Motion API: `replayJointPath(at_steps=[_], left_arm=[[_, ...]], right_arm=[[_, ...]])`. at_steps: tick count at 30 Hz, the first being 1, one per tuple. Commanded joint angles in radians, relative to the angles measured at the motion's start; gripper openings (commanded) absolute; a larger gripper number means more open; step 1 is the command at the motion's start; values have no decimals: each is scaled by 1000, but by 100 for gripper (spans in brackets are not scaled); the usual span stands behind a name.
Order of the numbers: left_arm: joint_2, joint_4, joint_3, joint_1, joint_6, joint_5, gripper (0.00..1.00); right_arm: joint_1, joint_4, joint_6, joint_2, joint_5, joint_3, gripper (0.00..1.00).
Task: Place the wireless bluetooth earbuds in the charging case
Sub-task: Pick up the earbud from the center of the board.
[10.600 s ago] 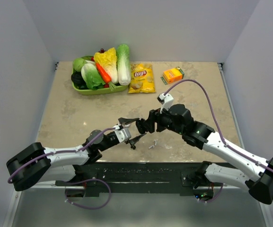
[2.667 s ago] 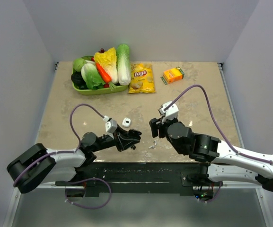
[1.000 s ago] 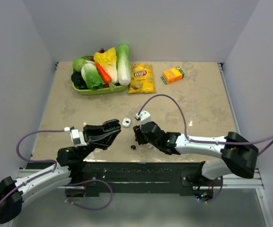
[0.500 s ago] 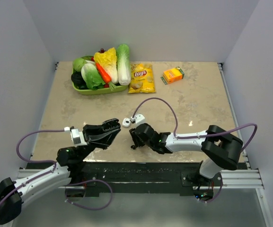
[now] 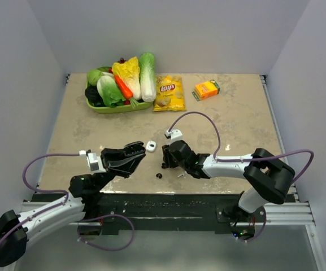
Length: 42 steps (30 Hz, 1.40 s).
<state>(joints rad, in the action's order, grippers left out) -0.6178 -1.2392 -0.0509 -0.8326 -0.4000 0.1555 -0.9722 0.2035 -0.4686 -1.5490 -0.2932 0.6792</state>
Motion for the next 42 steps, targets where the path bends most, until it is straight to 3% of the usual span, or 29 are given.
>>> replayJointPath(at_steps=[1, 28, 35, 42], left_arm=[[-11, -57, 141, -5, 16, -4, 0], [-34, -85, 167, -3, -8, -7, 0], [-46, -89, 169, -5, -13, -5, 0], [-45, -92, 174, -3, -16, -4, 0]], right_arm=[[-3, 46, -21, -10, 49, -12, 44], [-5, 56, -13, -95, 112, -7, 45], [-16, 56, -15, -114, 129, 5, 35], [-26, 50, -13, -128, 144, 22, 33]])
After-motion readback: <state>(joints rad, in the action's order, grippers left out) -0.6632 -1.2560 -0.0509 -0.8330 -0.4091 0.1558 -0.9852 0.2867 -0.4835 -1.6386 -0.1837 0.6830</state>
